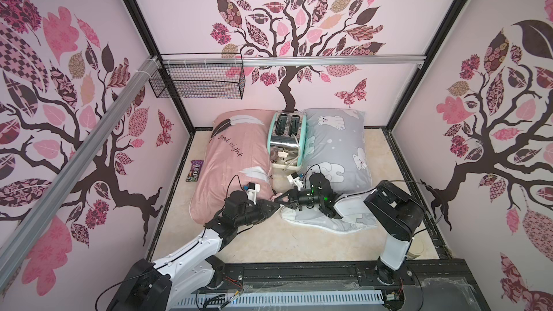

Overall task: Zip up pillowcases
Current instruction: Zip the zipper on the pillowcase.

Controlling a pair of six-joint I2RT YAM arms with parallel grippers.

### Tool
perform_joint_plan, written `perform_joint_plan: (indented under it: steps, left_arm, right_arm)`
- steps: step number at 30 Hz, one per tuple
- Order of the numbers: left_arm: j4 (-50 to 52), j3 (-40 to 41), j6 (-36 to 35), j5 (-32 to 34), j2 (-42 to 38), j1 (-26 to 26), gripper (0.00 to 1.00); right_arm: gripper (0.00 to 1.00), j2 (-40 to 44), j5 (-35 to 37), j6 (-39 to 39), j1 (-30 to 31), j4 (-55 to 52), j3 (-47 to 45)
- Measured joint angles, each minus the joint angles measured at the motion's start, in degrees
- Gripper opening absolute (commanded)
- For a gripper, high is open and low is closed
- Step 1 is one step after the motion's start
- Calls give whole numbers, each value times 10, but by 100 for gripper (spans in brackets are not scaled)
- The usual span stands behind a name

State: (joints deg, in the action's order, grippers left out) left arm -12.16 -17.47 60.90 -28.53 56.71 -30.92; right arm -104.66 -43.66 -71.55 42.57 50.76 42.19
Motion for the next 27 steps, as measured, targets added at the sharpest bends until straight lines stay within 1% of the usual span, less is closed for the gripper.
perform_joint_plan:
  steps: [3, 13, 17, 19, 24, 27]
  left_arm:
    - [5, 0, -1, 0, -2, 2, 15]
    - [8, 0, -2, 1, -6, 2, 7]
    - [12, 0, -7, 2, -6, 2, 0]
    - [17, 0, -10, 2, -7, 2, 0]
    - [72, -12, -39, 11, -10, 1, 0]
    - [126, -27, -65, 32, -16, 1, 0]
  right_arm:
    - [0, 0, 1, 3, 0, -5, 0]
    - [0, 0, 3, 11, 0, -15, 0]
    - [0, 0, 4, 15, 0, -21, 0]
    - [0, 0, 5, 21, 0, -26, 0]
    - [0, 7, 9, 47, 3, -59, 5]
    - [0, 20, 15, 68, 1, -87, 11]
